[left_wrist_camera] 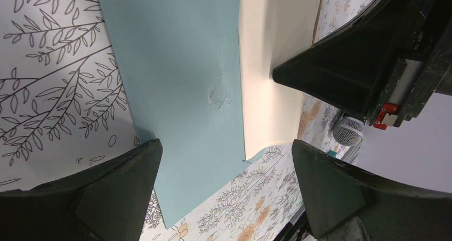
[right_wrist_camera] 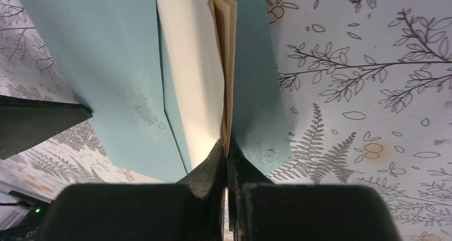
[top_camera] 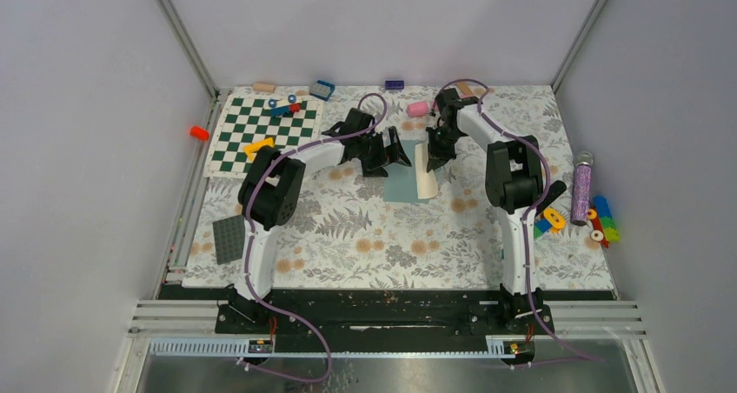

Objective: Place the letter into the envelope and seal it
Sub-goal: Place the letter in the envelope.

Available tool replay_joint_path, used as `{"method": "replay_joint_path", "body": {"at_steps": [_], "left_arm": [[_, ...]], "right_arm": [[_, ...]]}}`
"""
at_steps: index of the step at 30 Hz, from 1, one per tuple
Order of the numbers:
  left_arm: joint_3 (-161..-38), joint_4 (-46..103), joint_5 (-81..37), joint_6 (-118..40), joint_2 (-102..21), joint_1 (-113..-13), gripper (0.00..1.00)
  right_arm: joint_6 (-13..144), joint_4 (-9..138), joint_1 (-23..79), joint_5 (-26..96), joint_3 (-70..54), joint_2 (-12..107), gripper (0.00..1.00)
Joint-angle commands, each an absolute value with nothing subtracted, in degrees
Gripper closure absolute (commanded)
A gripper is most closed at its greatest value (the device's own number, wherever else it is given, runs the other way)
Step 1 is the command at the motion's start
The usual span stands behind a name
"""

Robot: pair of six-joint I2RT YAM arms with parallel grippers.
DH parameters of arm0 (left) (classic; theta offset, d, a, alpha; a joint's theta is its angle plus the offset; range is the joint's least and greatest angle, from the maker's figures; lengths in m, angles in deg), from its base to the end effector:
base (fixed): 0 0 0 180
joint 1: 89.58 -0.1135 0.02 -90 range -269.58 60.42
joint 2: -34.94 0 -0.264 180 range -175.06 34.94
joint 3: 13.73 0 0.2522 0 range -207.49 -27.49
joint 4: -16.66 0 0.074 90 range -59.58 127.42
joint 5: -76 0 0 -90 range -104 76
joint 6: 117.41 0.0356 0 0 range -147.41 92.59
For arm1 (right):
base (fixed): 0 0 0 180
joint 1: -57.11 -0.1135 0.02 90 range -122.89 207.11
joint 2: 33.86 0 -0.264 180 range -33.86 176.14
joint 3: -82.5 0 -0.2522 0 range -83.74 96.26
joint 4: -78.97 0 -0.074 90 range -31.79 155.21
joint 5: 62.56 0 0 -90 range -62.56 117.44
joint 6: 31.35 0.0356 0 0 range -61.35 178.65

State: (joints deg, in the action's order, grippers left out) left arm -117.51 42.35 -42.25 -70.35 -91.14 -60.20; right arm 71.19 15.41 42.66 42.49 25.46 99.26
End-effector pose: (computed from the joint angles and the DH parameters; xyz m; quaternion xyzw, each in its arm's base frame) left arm 0.4094 -0.2498 0.1529 -0.0200 0.9093 -0.3890 0.1462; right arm 0.4616 0.1285 0.1577 -0.0349 0.9810 0.1588 0.1062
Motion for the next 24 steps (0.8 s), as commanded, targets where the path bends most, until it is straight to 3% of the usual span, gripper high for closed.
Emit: {"method": "replay_joint_path", "body": {"at_steps": [1,24], "left_arm": [[-115.9,44.2,-38.3,-68.7,-92.8,-59.4,0.01],[-115.5,44.0,-38.3,-68.7,-92.5,-59.4,0.01]], "right_arm": [[72.8,15.8,41.9,38.6,25.3,97.9,1.0],[74.5,19.8,41.3,38.3,24.3,94.9,1.0]]}}
